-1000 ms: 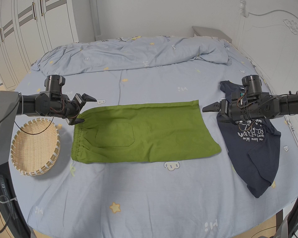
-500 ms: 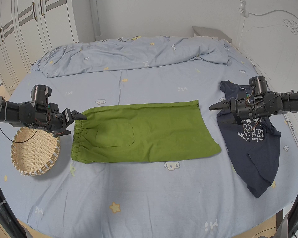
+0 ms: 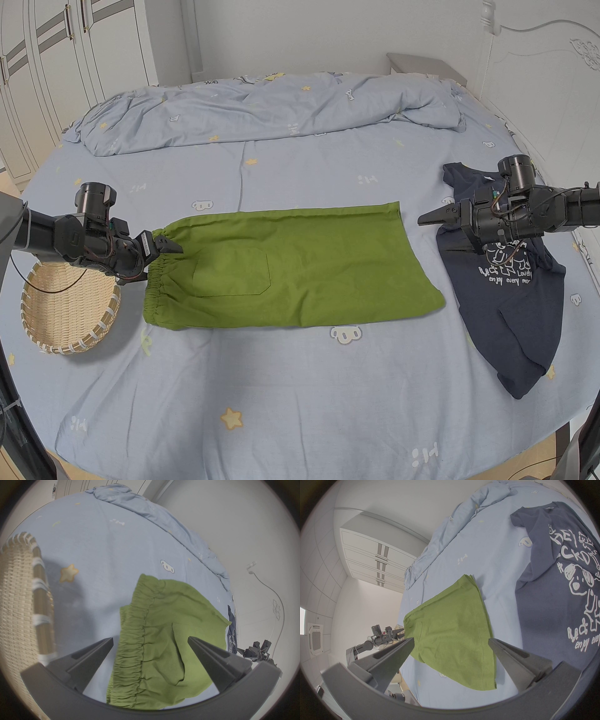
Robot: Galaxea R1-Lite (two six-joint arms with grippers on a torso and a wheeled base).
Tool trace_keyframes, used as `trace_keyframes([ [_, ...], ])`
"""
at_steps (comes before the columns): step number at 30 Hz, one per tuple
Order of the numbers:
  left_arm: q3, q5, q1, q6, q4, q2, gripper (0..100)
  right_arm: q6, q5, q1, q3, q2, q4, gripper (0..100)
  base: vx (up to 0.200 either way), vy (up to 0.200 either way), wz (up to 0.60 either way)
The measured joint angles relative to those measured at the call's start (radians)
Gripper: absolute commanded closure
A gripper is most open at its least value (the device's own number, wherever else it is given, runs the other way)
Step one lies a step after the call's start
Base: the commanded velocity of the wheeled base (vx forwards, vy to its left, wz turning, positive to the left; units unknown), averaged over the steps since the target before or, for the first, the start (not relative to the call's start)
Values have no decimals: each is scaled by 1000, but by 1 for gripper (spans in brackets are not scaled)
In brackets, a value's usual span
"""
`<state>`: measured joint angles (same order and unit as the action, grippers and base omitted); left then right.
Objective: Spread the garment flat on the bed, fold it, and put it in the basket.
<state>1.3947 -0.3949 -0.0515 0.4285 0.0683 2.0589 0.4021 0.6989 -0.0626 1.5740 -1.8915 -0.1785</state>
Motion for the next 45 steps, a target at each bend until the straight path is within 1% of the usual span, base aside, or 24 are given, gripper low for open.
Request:
trace_keyframes([
  [4,16,-8,-8,13,0,29,0,0,0,2,0,-1,0,0,0,0,0],
  [7,19,-44,-21,17,0,44,0,0,0,1,-1,-1,0,0,0,0,0],
  [11,21,-119,-47,15,-2,60,0,0,0,2,-1,-1,0,0,0,0,0],
  [14,21,-153,-62,14,-10,73,0,0,0,1,-2,-1,-1,0,0,0,0],
  [19,22,-188,-71,17,-20,93,0,0,0,0,-2,-1,-1,0,0,0,0],
  [24,21,-270,-74,20,-20,103,0,1,0,0,-2,-1,-1,0,0,0,0],
  [27,20,-284,-74,21,-20,107,0,1,0,2,-2,-2,-1,0,0,0,0],
  [33,22,-287,-68,21,-20,114,0,1,0,2,-3,-2,-1,0,0,0,0],
  [34,23,-287,-68,21,-20,114,100,1,0,2,-3,-1,-1,0,0,0,0],
  [45,22,-290,-66,21,-14,117,100,1,-1,4,-3,-2,-1,0,0,0,0],
])
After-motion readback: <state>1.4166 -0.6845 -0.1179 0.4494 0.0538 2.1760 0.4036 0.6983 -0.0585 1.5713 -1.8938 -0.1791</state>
